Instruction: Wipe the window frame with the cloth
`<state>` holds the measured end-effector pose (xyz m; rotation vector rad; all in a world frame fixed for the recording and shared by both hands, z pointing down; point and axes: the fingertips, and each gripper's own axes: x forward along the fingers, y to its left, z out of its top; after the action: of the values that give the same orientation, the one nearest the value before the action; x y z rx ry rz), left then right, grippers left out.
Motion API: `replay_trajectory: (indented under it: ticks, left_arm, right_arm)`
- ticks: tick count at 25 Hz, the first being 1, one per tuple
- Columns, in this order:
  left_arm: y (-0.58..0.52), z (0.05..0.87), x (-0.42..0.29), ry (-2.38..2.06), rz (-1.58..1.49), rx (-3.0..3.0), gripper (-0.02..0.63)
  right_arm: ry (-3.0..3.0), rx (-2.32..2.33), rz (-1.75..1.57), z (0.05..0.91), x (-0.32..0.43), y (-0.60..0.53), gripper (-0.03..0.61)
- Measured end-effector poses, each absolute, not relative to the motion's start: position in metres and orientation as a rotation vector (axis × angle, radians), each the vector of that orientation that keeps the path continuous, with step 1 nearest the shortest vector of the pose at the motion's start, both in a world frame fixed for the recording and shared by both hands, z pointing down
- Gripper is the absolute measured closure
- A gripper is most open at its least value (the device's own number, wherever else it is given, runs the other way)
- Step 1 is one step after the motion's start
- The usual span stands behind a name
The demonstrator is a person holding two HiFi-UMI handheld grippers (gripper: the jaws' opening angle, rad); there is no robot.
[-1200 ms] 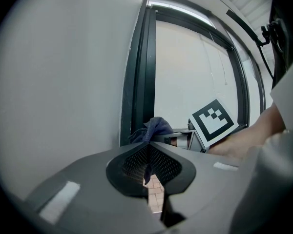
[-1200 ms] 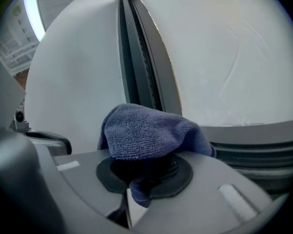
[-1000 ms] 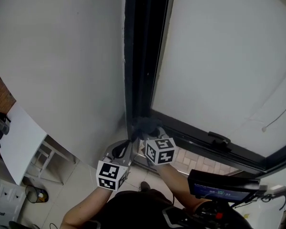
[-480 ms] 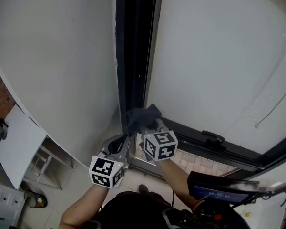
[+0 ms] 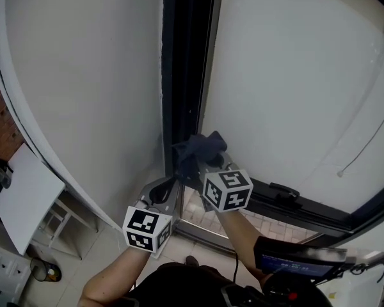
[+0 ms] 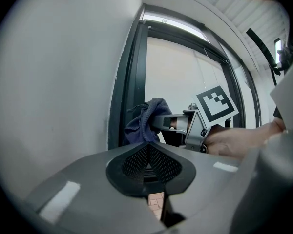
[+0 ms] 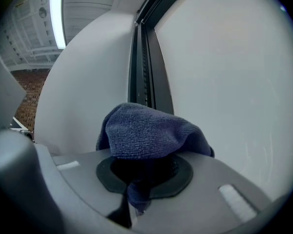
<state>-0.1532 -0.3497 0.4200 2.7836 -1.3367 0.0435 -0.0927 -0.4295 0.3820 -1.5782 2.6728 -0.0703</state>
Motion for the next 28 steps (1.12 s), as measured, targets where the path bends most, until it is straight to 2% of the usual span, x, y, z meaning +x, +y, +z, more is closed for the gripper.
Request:
replay_trajectory:
  ticks: [9, 28]
  left_arm:
    - [-0.355, 0.386, -0.152, -1.414, -0.029, 2.787, 0.620]
    - [-0.372, 0.308, -0.150, -1.465, -0.139, 2.837, 0.620]
  right_arm:
    - [2.657, -1.575, 0.136, 0.323, -0.087, -0.429, 0.528]
    - [2.627, -1.544, 0.346, 0.239, -0.095, -0.430, 0.526]
